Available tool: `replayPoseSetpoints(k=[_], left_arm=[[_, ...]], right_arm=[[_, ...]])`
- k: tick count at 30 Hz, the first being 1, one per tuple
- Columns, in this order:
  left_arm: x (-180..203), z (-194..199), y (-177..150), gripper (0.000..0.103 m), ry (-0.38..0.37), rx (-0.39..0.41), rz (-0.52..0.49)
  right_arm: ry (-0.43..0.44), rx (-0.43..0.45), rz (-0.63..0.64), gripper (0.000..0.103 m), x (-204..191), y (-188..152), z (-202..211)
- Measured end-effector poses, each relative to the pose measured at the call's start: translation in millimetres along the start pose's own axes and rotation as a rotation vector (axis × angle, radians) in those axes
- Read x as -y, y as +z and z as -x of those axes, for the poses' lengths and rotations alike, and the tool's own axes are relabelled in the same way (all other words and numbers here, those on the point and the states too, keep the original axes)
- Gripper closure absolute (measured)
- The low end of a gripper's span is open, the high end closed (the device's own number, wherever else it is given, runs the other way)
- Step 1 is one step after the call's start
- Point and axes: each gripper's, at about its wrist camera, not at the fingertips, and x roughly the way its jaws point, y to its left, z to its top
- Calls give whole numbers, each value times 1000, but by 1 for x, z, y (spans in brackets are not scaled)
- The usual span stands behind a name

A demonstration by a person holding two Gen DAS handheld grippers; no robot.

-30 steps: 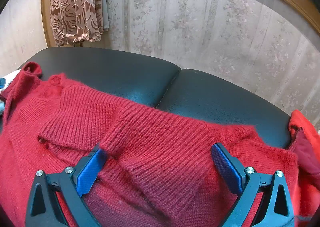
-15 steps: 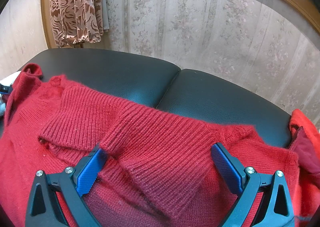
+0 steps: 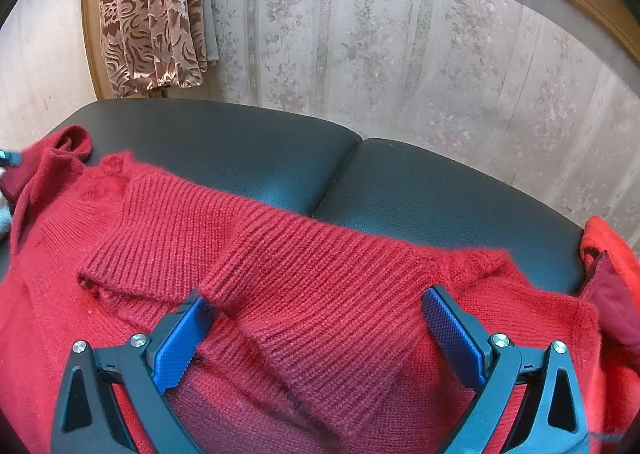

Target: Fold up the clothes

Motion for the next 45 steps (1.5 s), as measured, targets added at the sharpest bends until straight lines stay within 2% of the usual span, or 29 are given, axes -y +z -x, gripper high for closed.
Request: replayPoseSetpoints(k=[5,7,14,17,19,21,23,27,29,33,35,36,40,43,45], left_arm=[[38,25,11,95,-224,50,18],[66,29,19,95,-313,66,1],[190,56,7,95,-615,60,-102],[240,50,-9,94,-713,0,-138],[270,26,-26,89,-749,-119,-160],[286,-3,-41,84,-685,-211,-161],[280,-26,-49,82,-626,-227,-120],[225,-41,-59,76,-529,-144,-12],[189,-51,-70,75,-452,-131,48],[119,-65,-109,75,-360,-174,152],[99,-69,-126,75,-319,-183,150],[88,-71,-136,75,-325,-194,168],[65,-74,-163,75,-358,-210,211],[67,-65,-176,75,-368,-184,159],[76,-58,-184,75,-352,-173,76]], right_arm=[[4,0,0,0,1,0,0],[6,-1,0,0,2,0,0],[18,2,-5,0,4,1,0],[32,6,-14,0,7,1,1],[44,9,-23,0,8,1,1],[54,10,-31,0,9,1,1],[58,9,-34,0,10,1,1],[67,8,-39,0,11,1,0],[80,7,-47,0,13,2,0],[116,-38,-28,0,19,2,5],[94,-80,-9,0,25,-4,13],[108,-93,-28,0,33,-9,21],[273,-117,-217,0,71,-41,59],[360,-101,-345,0,88,-70,87],[456,-73,-450,0,96,-89,106]])
